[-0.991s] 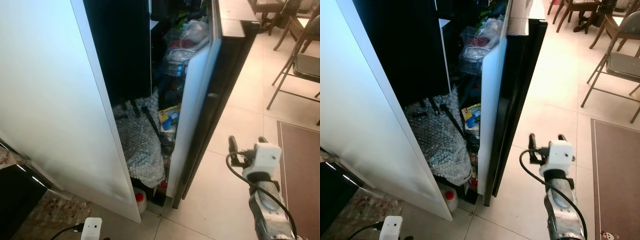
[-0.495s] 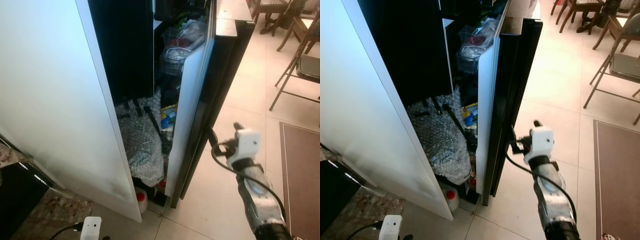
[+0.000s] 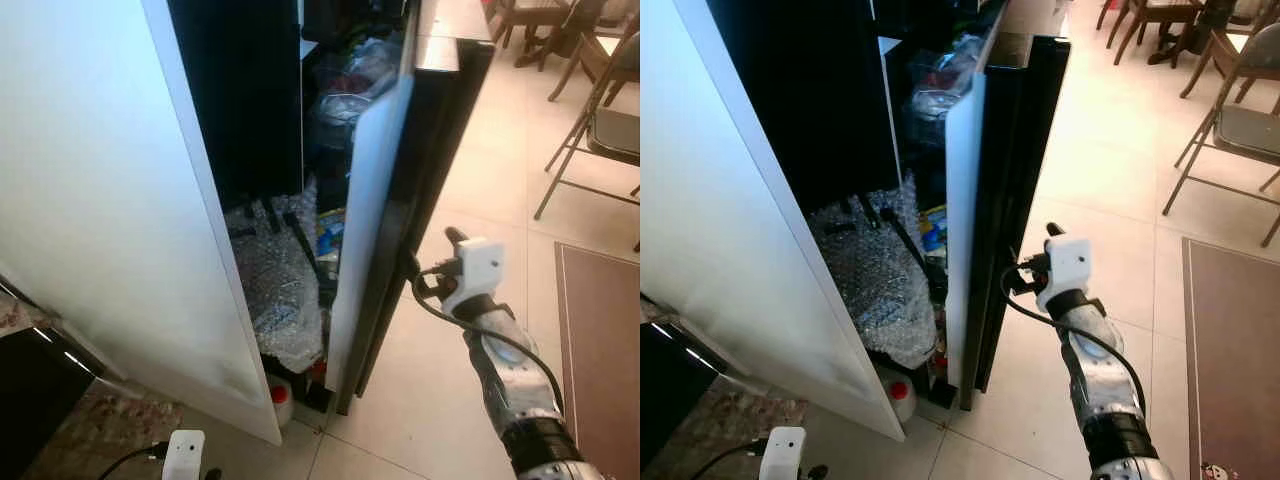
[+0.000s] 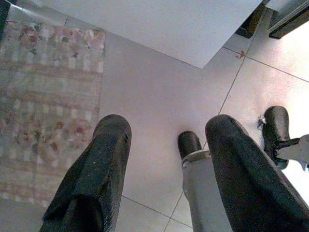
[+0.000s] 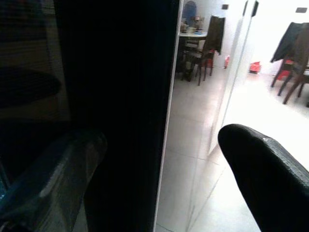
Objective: Restocking fridge
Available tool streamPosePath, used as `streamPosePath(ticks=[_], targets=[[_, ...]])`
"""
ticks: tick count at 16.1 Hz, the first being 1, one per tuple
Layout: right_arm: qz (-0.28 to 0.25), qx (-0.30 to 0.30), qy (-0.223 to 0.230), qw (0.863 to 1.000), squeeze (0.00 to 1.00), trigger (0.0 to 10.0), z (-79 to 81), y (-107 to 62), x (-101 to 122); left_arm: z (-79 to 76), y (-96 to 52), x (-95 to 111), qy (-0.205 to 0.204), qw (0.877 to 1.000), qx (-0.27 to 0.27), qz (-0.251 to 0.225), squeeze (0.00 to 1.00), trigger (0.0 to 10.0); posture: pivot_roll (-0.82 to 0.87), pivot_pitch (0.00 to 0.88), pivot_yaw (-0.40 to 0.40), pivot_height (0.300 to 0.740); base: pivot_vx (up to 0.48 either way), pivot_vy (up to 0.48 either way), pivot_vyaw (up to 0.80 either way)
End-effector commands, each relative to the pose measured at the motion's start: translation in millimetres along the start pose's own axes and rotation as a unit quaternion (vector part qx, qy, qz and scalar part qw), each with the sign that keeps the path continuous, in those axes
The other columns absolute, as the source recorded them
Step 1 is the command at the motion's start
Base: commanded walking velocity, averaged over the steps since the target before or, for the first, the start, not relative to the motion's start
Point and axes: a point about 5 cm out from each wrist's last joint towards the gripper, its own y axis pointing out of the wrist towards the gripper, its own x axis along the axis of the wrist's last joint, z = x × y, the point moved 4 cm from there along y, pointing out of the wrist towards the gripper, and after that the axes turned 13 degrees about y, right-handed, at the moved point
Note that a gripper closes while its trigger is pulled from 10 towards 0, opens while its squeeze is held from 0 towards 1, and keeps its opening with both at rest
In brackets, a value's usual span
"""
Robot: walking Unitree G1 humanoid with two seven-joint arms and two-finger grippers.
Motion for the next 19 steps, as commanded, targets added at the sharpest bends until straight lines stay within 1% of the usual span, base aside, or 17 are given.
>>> streamPosePath(ticks=[1, 2, 3, 7, 9, 13, 15, 17, 18, 19], targets=[[-0.001, 0.029, 0.004, 1.000, 0.00, 10.0, 11.2, 7.2, 3, -0.6, -0.3, -2, 0.005, 1.000, 0.002, 0.003, 0.00, 10.0, -0.18, 0.070, 0.010, 0.740, 0.000, 0.000, 0.00], [-0.002, 0.043, 0.004, 0.999, 0.00, 10.0, 16.4, 9.5, 4, -0.9, -0.3, -1, 0.005, 1.000, 0.002, 0.003, 0.00, 10.0, -0.18, 0.070, 0.011, 0.740, 0.000, 0.000, 0.00], [-0.003, 0.074, 0.009, 0.997, 0.00, 10.0, 29.4, 14.3, 7, -1.0, -0.1, -1, 0.006, 1.000, 0.002, 0.002, 0.00, 10.0, -0.18, 0.069, 0.011, 0.740, 0.000, 0.000, 0.00], [-0.003, 0.124, 0.015, 0.992, 0.00, 10.0, 49.3, 21.1, 11, 0.3, 0.3, 2, 0.004, 1.000, 0.006, -0.001, 0.00, 10.0, -0.17, 0.068, 0.008, 0.740, 0.000, 0.000, 0.00], [-0.001, 0.162, 0.018, 0.987, 0.00, 10.0, 62.7, 22.7, 13, -0.1, 0.2, 1, 0.004, 1.000, 0.007, 0.000, 0.00, 10.0, -0.17, 0.067, 0.007, 0.740, 0.000, 0.000, 0.00], [0.000, 0.193, 0.020, 0.981, 0.00, 10.0, 72.4, 28.6, 17, -1.5, 0.4, 2, 0.003, 1.000, 0.006, -0.002, 0.00, 10.0, -0.17, 0.066, 0.007, 0.740, 0.000, 0.000, 0.00], [-0.002, 0.213, 0.025, 0.977, 0.00, 10.0, 80.6, 33.7, 22, -1.7, 0.5, 3, 0.003, 1.000, 0.007, -0.003, 0.00, 10.0, -0.17, 0.065, 0.007, 0.740, 0.000, 0.000, 0.00], [-0.006, 0.237, 0.038, 0.971, 0.00, 10.0, 91.6, 37.0, 27, -1.6, 0.6, 4, 0.003, 1.000, 0.007, -0.003, 0.00, 10.0, -0.17, 0.063, 0.007, 0.740, 0.000, 0.000, 0.00], [-0.005, 0.256, 0.042, 0.966, 0.00, 10.0, 101.7, 38.4, 28, -1.9, 0.7, 4, 0.003, 1.000, 0.007, -0.004, 0.00, 10.0, -0.17, 0.062, 0.006, 0.740, 0.000, 0.000, 0.00], [-0.004, 0.268, 0.040, 0.963, 0.00, 10.0, 107.1, 38.3, 28, -2.1, 0.7, 4, 0.003, 1.000, 0.007, -0.004, 0.00, 10.0, -0.17, 0.061, 0.005, 0.740, 0.000, 0.000, 0.00]])
